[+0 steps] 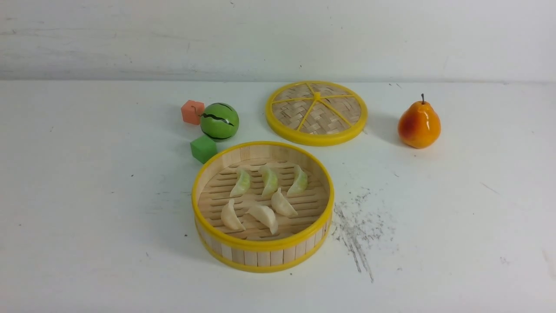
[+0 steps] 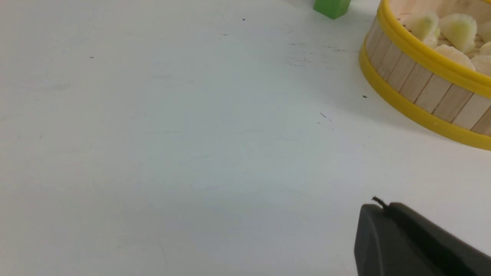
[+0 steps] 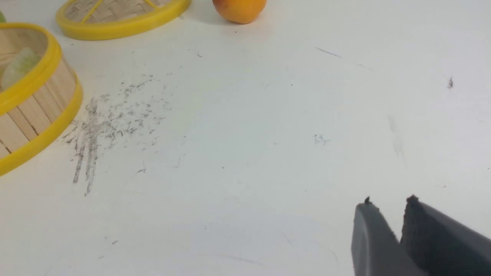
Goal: Put the dumplings into the steamer on the white table.
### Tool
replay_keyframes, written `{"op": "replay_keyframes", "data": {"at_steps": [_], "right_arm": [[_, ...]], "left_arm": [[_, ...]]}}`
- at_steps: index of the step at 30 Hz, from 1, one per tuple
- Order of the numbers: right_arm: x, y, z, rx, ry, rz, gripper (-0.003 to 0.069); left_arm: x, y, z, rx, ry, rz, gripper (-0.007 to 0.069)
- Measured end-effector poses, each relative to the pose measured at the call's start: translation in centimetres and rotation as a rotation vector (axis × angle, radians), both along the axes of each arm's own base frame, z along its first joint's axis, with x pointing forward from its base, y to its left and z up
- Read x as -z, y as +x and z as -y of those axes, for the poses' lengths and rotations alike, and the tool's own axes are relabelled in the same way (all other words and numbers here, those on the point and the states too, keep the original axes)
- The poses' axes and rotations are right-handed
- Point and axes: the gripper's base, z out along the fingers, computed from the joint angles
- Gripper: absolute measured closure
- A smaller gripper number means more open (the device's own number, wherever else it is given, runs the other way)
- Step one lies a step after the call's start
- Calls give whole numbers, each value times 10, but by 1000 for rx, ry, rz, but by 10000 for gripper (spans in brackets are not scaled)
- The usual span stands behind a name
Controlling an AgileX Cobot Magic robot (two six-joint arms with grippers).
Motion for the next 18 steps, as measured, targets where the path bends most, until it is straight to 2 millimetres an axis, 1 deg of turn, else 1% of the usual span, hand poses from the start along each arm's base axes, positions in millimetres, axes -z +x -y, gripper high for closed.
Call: {"op": "replay_keyframes", "data": {"at_steps": [18], "right_arm": [[0,0,0,0,0,0,512]], "left_arm": [[0,0,0,0,0,-1,634]]}}
